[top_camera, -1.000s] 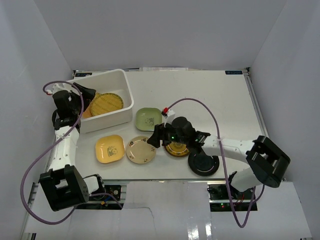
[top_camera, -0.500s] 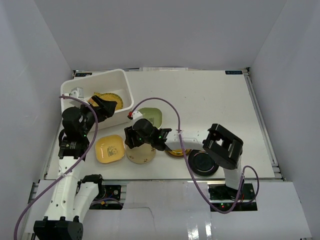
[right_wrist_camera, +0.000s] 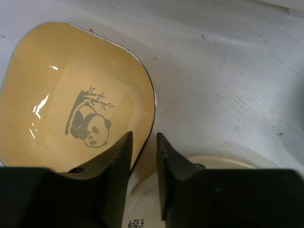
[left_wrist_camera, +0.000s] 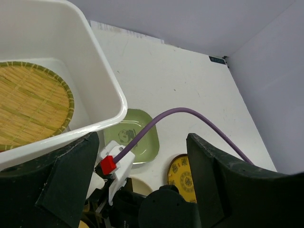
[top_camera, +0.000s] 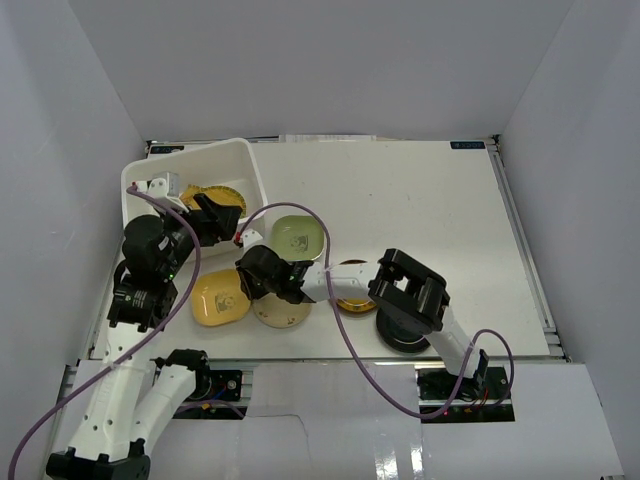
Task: Place the plates into the plastic bin on the countertop
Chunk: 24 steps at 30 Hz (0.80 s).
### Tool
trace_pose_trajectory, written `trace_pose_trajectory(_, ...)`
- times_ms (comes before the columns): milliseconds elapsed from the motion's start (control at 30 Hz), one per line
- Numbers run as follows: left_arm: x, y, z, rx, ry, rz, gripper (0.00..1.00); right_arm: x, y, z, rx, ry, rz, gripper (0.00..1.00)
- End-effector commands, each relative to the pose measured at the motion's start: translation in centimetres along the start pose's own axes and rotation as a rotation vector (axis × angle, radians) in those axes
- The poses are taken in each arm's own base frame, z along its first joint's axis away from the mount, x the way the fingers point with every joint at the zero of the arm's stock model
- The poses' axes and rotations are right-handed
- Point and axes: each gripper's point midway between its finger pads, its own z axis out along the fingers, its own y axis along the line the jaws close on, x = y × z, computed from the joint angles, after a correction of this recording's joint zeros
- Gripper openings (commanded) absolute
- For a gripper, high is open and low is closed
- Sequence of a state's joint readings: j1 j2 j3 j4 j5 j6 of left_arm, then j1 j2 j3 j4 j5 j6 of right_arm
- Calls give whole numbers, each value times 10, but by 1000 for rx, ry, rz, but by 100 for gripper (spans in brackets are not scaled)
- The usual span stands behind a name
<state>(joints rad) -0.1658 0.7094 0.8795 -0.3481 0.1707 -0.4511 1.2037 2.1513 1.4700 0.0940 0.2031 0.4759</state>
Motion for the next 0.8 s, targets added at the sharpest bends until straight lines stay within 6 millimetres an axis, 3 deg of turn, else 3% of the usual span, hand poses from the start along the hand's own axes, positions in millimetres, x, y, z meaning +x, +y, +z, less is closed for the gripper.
trace_pose_trajectory(0, -24, 1, -8, -47, -77, 31, 84, -30, 8, 1, 9, -76, 36, 27)
trace_pose_trajectory(33, -24, 2, -7, -54, -77, 32, 84, -34, 10, -1, 7, -89, 47, 16)
trace_pose_trajectory(67, -24, 2, -7, -56, -78, 35, 83, -33, 7, -3, 13, -95, 56, 12)
trace_pose_trajectory(133, -25, 1, -8, -51, -81, 36, 83, -59, 17, -19, -26, -184, 89, 8)
trace_pose_trajectory(200, -27, -3, -8, -39, -82, 34, 82, -69, 18, -30, -37, -234, 104, 8)
trace_pose_trajectory(233, -27, -4, -8, -30, -76, 32, 81, -87, 23, -47, -56, -277, 113, 8)
trace_pose_trajectory(300, -25, -12, -7, 9, -57, 28, 80, -98, 21, -63, -60, -333, 117, 8)
trace_pose_trajectory(333, -25, -16, -7, 27, -51, 27, 79, -115, 22, -82, -65, -380, 112, 8)
trace_pose_trajectory(500, -21, -29, -8, 89, -10, 18, 75, -126, -15, -127, 34, -455, 87, 8)
trace_pose_trajectory(667, 10, -21, -1, 88, 98, -13, 64, -100, -82, -175, 152, -460, 103, 8)
trace_pose_trajectory(700, 17, -18, 1, 80, 117, -25, 62, -105, -90, -195, 163, -491, 111, 8)
trace_pose_trajectory(767, 39, -8, 4, 55, 163, -64, 56, -81, -127, -204, 240, -457, 125, 8)
